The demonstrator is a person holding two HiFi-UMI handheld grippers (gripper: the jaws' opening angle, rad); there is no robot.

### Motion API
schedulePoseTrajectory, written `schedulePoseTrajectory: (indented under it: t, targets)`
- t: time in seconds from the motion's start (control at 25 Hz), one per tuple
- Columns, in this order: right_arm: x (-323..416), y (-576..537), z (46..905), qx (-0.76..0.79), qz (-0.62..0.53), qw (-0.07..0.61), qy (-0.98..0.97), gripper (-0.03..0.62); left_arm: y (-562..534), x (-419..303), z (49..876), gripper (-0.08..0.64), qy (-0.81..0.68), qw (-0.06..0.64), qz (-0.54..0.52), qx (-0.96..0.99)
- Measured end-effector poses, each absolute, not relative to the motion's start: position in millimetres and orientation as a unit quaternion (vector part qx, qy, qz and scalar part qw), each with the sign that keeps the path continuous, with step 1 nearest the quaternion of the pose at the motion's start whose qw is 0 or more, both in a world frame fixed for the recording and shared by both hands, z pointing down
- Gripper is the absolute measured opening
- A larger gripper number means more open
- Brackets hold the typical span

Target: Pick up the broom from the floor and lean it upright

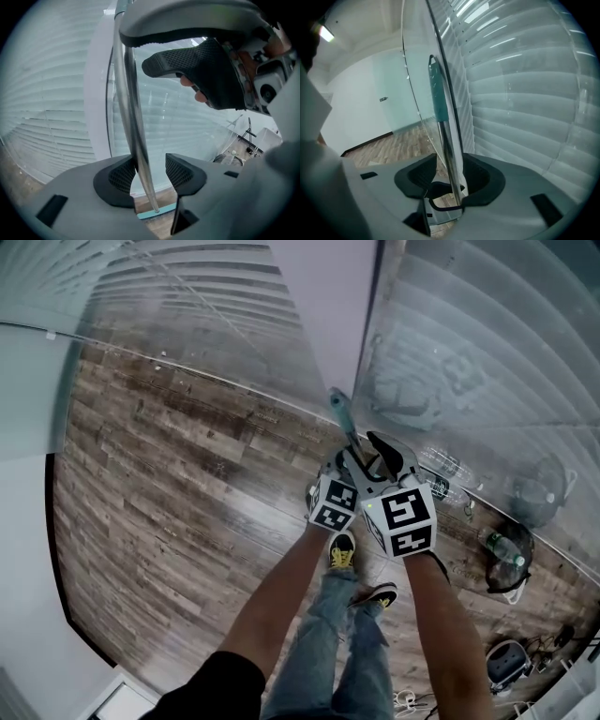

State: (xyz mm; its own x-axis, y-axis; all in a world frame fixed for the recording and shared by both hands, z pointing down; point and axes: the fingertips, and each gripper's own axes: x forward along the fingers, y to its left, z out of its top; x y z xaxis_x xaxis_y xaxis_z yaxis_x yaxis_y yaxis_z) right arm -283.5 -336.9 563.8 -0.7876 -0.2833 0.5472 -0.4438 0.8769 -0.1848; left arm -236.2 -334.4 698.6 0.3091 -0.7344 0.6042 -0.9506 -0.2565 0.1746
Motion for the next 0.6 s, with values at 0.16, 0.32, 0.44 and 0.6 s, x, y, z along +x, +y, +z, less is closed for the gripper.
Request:
schedulePoseTrajectory:
  t: [0.16, 0.32, 0.44, 0.6]
  targets:
    - [-294.2, -341.3, 565.4, 0.184, 0.128, 0.282, -0.933, 0.156, -336.2, -236.4, 696.3, 0.107, -0.563, 0.265, 0.211, 0.754]
    - [-301.4, -335.7, 561.9, 0.176, 0.135, 0.277, -0.935, 0.095, -331.9, -243.5, 682.6, 0.103, -0.554, 0.280, 0.175, 0.764]
    - [-295.0, -330.3, 560.3, 0.180, 0.159, 0.261, -0.935, 0.095, -319.1, -240.7, 679.0, 0.100, -0.539, 0.297, 0.166, 0.770]
    - [-287.3, -327.5, 567.8, 0.191, 0.206, 0.247, -0.927, 0.095, -302.5, -243.6, 686.0, 0.100, -0.531, 0.300, 0.193, 0.768]
